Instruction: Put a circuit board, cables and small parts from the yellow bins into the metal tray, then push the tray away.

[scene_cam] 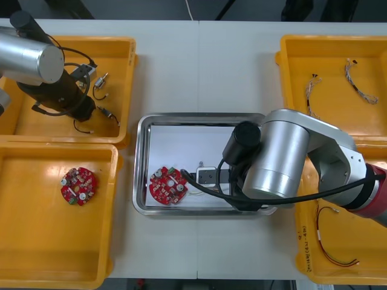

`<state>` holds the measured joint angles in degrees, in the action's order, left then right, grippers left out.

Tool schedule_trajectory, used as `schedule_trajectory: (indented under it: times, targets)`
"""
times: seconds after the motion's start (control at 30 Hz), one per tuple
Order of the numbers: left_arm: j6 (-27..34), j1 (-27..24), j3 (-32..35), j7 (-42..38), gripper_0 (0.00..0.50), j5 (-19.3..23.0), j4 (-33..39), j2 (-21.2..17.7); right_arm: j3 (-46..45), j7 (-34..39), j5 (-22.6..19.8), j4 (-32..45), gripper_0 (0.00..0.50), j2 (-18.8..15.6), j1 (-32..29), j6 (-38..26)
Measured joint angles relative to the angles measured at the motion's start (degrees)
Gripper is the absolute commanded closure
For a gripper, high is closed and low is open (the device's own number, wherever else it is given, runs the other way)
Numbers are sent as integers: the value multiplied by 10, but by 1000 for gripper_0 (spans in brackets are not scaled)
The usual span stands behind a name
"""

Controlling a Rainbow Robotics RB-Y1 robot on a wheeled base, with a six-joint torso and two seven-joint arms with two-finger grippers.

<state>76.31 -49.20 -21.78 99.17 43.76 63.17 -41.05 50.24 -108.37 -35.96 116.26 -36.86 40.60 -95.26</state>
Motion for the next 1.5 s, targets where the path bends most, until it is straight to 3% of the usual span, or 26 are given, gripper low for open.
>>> schedule_trajectory:
  times: [0.37,0.73,1.13,1.37,1.5]
  targets:
    - [6,0,0,0,500,0,3,0,-92,0,0,76,0,8,0,-144]
    - [123,0,49,0,499,0,79,-1,-194,0,-3,144,0,5,0,-145]
    - [241,0,61,-1,499,1,198,-1,-357,0,-93,153,0,-59,-36,-146]
    - [290,0,61,-20,498,14,269,0,-449,0,-98,149,0,-88,-73,-146]
    - [308,0,60,-89,499,18,307,8,-479,0,-87,109,0,-92,-77,-146]
